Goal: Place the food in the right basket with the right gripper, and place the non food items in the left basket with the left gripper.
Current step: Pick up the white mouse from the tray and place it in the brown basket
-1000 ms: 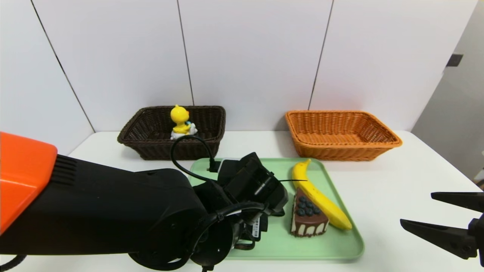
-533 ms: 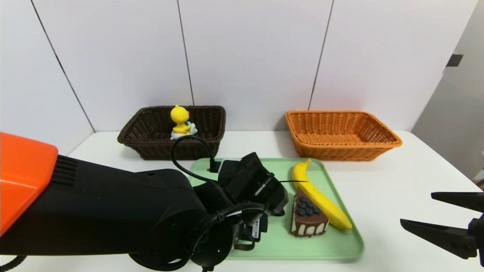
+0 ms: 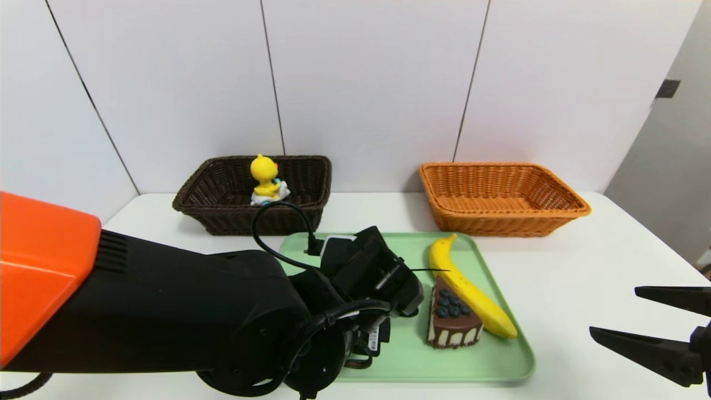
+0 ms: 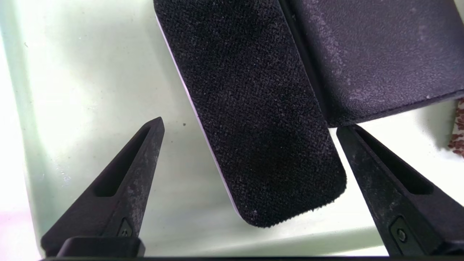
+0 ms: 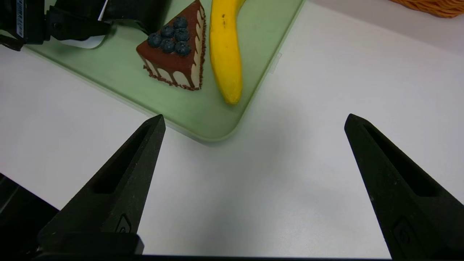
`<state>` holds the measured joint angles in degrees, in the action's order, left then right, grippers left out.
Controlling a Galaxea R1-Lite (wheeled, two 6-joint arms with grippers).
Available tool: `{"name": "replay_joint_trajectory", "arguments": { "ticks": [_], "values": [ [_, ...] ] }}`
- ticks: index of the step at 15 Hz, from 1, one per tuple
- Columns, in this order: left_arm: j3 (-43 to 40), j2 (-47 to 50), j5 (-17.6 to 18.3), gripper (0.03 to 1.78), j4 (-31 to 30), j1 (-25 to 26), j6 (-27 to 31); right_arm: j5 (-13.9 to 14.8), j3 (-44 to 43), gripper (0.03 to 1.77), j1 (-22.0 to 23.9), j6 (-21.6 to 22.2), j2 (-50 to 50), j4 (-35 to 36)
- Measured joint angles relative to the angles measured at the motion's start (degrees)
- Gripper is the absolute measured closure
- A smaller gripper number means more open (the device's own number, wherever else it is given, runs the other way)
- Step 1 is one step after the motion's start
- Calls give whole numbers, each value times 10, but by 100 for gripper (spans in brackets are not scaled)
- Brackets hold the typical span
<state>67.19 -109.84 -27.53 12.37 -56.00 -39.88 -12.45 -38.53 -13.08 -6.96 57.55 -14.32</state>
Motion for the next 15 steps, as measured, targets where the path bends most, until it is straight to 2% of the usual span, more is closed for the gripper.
{"name": "replay_joint_trajectory", "arguments": {
  "ticks": [12,15],
  "values": [
    [22,-27,0,13,-2,24,1,0,5,9,1,1,-2,0],
    [22,-29,0,64,-2,24,1,1,5,9,1,1,-3,0]
  ]
}}
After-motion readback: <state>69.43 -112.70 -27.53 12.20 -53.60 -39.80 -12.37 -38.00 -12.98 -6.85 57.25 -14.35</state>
